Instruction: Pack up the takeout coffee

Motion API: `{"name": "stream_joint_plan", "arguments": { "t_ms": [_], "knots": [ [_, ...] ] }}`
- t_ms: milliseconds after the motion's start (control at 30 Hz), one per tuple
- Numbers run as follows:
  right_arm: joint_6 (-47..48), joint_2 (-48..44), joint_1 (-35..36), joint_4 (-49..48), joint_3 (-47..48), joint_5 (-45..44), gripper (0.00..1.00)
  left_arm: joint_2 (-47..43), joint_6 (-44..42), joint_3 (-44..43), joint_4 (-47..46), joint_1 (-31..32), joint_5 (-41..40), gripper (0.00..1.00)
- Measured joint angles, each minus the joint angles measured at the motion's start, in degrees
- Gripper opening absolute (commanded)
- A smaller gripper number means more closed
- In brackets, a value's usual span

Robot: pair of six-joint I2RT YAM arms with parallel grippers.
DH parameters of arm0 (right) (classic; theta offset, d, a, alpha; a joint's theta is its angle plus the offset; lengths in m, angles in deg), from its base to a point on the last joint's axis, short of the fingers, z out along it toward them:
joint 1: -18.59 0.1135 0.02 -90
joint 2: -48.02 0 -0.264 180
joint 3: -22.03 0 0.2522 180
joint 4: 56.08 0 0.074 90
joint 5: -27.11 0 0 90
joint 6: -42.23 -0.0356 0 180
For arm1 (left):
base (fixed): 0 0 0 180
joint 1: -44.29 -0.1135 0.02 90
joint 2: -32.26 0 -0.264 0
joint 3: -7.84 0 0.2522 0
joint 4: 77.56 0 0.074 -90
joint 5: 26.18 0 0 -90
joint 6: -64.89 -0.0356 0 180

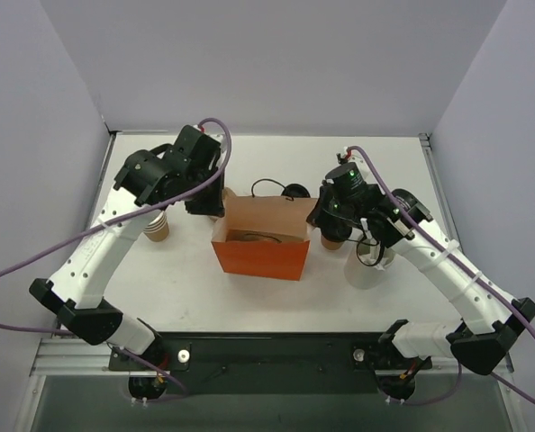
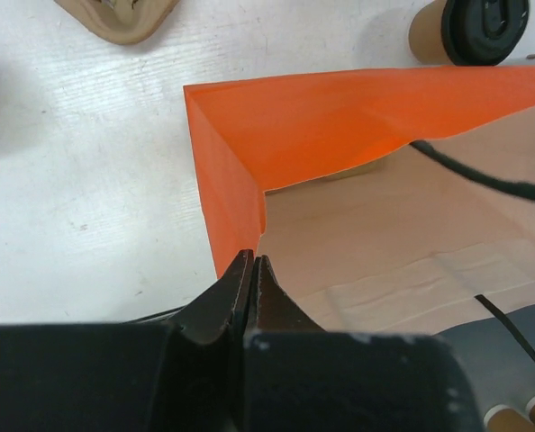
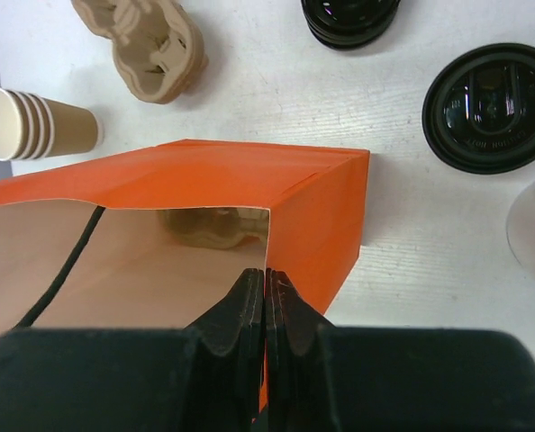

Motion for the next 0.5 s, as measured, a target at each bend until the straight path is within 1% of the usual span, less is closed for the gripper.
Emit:
{"name": "stream_joint_plan", "arguments": {
  "t_ms": [200, 233, 267, 367, 400, 433, 500],
  "knots": [
    [-1.42, -1.05, 0.00, -0.13, 0.87, -0.28, 0.00, -0.22, 0.39, -5.42, -0.31, 0.26, 0.46, 0.00],
    [-1.55, -1.25, 0.00, -0.17, 0.46, -0.42, 0.00, -0.70, 0.44, -4.83, -0.79, 0.31, 0.46, 0.00],
    [-1.66, -1.57, 0.00, -0.20, -0.48, -0.70, 0.00, -2.29, 0.48, -1.90, -2.03, 0.31, 0.46, 0.00],
    [-1.51, -1.49, -0.11, 0.02, -2.69, -0.79, 0.00, -4.37, 0.57, 5.14, -0.94, 0.26, 1.05, 0.00],
    [-1.42, -1.07, -0.17, 0.35, -2.89, -0.52, 0.00, -3.72, 0.76, 5.99, -0.07, 0.28, 1.36, 0.00],
    [-1.27, -0.57, -0.24, 0.37, -2.86, -0.24, 0.00, -2.67, 1.05, 5.57, 0.37, 0.28, 1.53, 0.00],
    [-1.09, -0.26, -0.42, 0.55, -2.54, -0.22, 0.00, -0.17, 1.49, 1.90, 1.11, 0.33, 1.53, 0.00]
  ]
}}
